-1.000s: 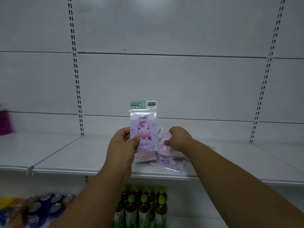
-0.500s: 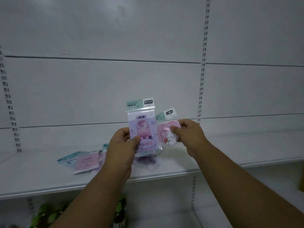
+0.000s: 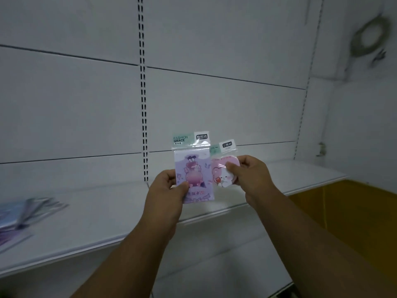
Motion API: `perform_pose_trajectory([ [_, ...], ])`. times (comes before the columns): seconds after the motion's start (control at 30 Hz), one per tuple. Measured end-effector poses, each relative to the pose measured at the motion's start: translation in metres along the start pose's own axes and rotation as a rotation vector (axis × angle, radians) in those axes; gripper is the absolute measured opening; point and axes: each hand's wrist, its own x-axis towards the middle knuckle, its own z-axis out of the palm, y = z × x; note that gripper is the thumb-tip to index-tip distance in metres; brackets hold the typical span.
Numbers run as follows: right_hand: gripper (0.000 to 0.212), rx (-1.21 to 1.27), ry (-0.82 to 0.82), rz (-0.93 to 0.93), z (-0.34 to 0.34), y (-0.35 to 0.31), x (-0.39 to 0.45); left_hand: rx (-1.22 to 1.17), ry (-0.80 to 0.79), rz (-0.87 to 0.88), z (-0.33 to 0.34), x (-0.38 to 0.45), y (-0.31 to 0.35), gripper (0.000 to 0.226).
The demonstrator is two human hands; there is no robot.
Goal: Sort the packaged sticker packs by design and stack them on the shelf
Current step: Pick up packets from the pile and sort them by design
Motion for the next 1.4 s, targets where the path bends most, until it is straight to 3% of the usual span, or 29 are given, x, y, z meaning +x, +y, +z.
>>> perform_pose_trajectory([
  [0.3,0.004,0.055,0.073,0.04,-0.025,0.047,0.105,0.166,0.04,-0.074,0.058,0.092,-0.034,0.013],
  [0.47,0.013,0.046,0.05,0.044,-0.036,0.067,0.159,0.468,0.101,-0.191,0.078,0.13,-0.048,0.004],
  [0.83,0.016,0.189,-0.308,0.158,-0.034,0.09,0.211,0.985,0.236,-0.441,0.099,0.158,-0.06,0.015],
  [1.03,0.012,0.21,-0.42,0.176,-0.041,0.093,0.215,1.495,0.184,-0.482,0.116,0.147,-0.059,0.027],
  [1.1,0.01,0.202,-0.426,0.169,-0.049,0.093,0.217,1.435,0.274,-0.321,0.122,0.152,-0.059,0.016],
  [1.13,0.01,0.189,-0.429,0.165,-0.053,0.094,0.218,1.323,0.3,-0.235,0.13,0.157,-0.059,0.022],
  [1.2,0.011,0.151,-0.441,0.158,-0.062,0.096,0.22,0.925,0.265,-0.137,0.156,0.165,-0.059,0.032],
  [1.27,0.011,0.137,-0.47,0.169,-0.072,0.098,0.223,0.508,0.199,-0.177,0.186,0.173,-0.062,0.031],
  [1.3,0.009,0.138,-0.48,0.185,-0.077,0.1,0.224,0.41,0.174,-0.199,0.198,0.178,-0.064,0.027],
  [1.4,0.007,0.035,-0.46,0.232,-0.092,0.107,0.233,0.368,0.139,-0.267,0.219,0.193,-0.078,0.017],
])
